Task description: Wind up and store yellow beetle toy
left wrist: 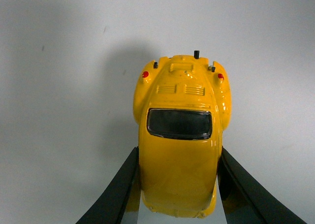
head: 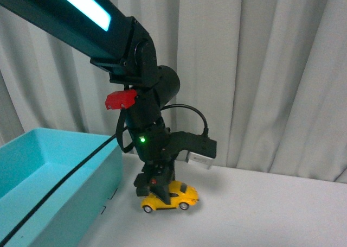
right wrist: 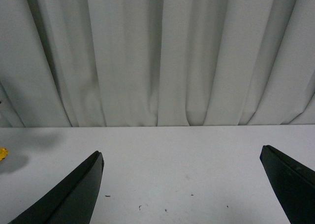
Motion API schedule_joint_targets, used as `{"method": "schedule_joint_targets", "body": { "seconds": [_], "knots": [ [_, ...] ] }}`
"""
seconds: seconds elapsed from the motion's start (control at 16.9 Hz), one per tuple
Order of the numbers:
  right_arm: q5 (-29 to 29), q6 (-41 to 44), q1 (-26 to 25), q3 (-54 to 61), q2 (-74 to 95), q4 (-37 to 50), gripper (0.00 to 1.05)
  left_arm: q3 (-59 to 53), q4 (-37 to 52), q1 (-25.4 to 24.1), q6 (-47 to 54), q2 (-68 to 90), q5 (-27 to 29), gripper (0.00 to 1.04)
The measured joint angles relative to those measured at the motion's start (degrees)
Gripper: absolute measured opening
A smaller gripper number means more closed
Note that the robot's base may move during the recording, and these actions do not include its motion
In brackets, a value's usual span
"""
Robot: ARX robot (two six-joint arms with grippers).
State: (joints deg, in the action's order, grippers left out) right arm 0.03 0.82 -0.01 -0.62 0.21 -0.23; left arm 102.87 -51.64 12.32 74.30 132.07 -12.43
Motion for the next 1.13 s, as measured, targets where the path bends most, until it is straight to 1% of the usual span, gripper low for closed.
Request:
{"method": "schedule_joint_targets", "body": {
  "seconds": [0.12, 0.18, 0.24, 0.3, 0.36, 0.41, 0.47, 0.53, 0.65, 0.71, 0.77, 0.89, 1.13],
  "knots": [
    [0.0, 0.0, 0.0, 0.0, 0.0, 0.0, 0.98, -0.5, 1.3, 0.2, -5.8, -5.8, -7.6, 0.38],
    [0.0, 0.0, 0.0, 0.0, 0.0, 0.0, 0.98, -1.7, 3.7, -1.8, -9.0, -10.2, -9.4, 0.38],
    [0.0, 0.0, 0.0, 0.0, 0.0, 0.0, 0.98, -3.2, 7.2, -3.7, -11.6, -13.0, -10.0, 0.38],
    [0.0, 0.0, 0.0, 0.0, 0.0, 0.0, 0.98, -5.1, 11.3, -6.5, -15.6, -16.2, -12.3, 0.38],
    [0.0, 0.0, 0.0, 0.0, 0.0, 0.0, 0.98, -7.0, 14.8, -8.9, -19.2, -19.0, -12.9, 0.38],
    [0.0, 0.0, 0.0, 0.0, 0.0, 0.0, 0.98, -8.9, 18.0, -11.4, -22.9, -21.7, -11.2, 0.38],
    [0.0, 0.0, 0.0, 0.0, 0.0, 0.0, 0.98, -10.9, 19.4, -15.6, -28.0, -25.7, -9.5, 0.38],
    [0.0, 0.0, 0.0, 0.0, 0.0, 0.0, 0.98, -12.0, 20.0, -18.7, -31.4, -28.2, -7.3, 0.38],
    [0.0, 0.0, 0.0, 0.0, 0.0, 0.0, 0.98, -16.1, 18.5, -24.6, -37.7, -31.9, -0.8, 0.38],
    [0.0, 0.0, 0.0, 0.0, 0.0, 0.0, 0.98, -19.0, 18.4, -27.0, -39.7, -32.5, 2.4, 0.38],
    [0.0, 0.0, 0.0, 0.0, 0.0, 0.0, 0.98, -21.1, 18.5, -28.7, -41.3, -32.6, 4.5, 0.38],
    [0.0, 0.0, 0.0, 0.0, 0.0, 0.0, 0.98, -25.2, 20.5, -30.0, -43.1, -32.6, 6.7, 0.38],
    [0.0, 0.0, 0.0, 0.0, 0.0, 0.0, 0.98, -33.8, 26.7, -30.1, -44.9, -31.2, 10.0, 0.38]
  ]
}}
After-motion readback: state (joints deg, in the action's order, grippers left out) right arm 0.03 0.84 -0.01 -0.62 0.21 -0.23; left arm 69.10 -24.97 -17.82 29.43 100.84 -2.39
